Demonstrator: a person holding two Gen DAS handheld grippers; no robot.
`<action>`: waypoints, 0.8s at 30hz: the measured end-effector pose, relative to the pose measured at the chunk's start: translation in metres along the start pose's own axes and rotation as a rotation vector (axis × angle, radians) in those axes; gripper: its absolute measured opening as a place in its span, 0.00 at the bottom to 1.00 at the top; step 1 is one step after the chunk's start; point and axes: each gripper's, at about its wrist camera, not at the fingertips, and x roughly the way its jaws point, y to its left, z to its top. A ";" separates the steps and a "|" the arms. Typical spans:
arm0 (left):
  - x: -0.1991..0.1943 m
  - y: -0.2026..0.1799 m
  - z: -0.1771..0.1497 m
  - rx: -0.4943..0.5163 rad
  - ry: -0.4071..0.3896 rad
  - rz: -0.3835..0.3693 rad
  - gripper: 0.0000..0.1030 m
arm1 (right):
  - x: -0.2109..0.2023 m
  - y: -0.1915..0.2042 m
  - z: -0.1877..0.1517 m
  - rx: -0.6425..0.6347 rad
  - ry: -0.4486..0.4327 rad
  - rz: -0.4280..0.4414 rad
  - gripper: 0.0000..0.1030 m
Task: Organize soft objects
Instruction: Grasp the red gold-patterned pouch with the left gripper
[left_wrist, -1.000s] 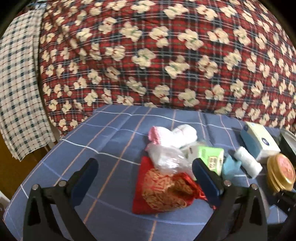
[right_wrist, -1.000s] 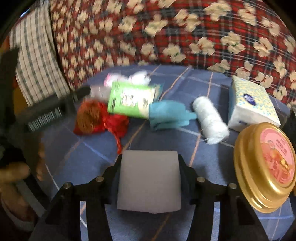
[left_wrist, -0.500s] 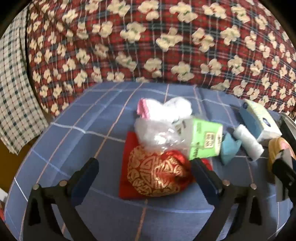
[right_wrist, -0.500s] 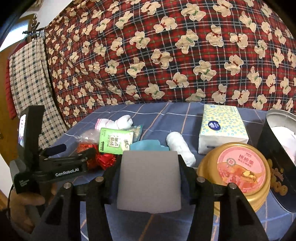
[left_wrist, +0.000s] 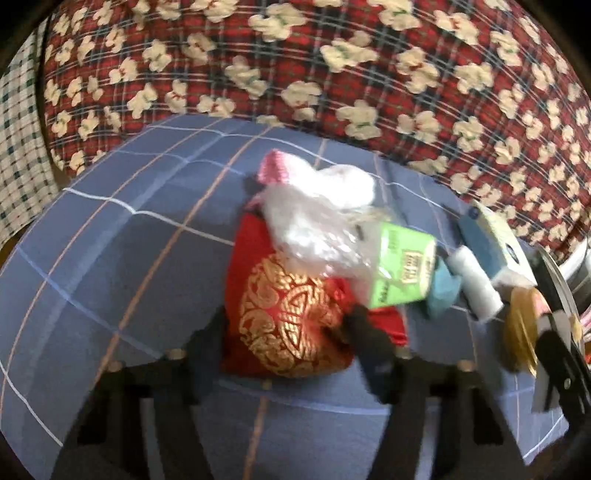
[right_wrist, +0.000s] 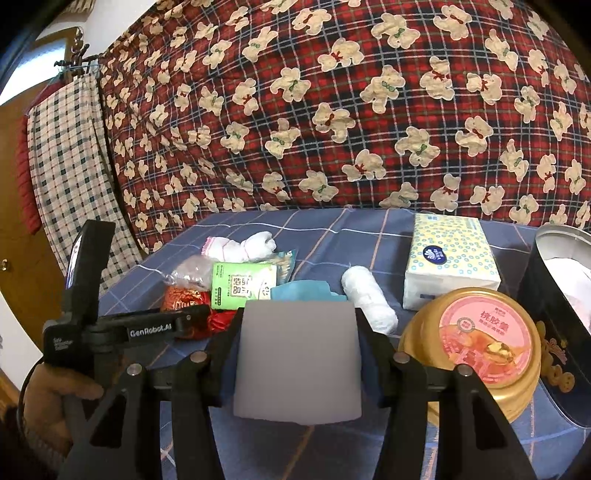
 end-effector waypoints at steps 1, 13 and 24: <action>-0.001 -0.003 -0.001 0.010 -0.003 -0.003 0.45 | -0.001 0.000 0.000 0.001 -0.003 -0.001 0.54; -0.043 0.001 -0.031 -0.033 -0.104 -0.106 0.27 | -0.014 -0.007 0.004 0.009 -0.068 -0.005 0.54; -0.088 -0.018 -0.041 0.035 -0.388 -0.042 0.28 | -0.038 -0.008 0.007 -0.033 -0.182 -0.045 0.54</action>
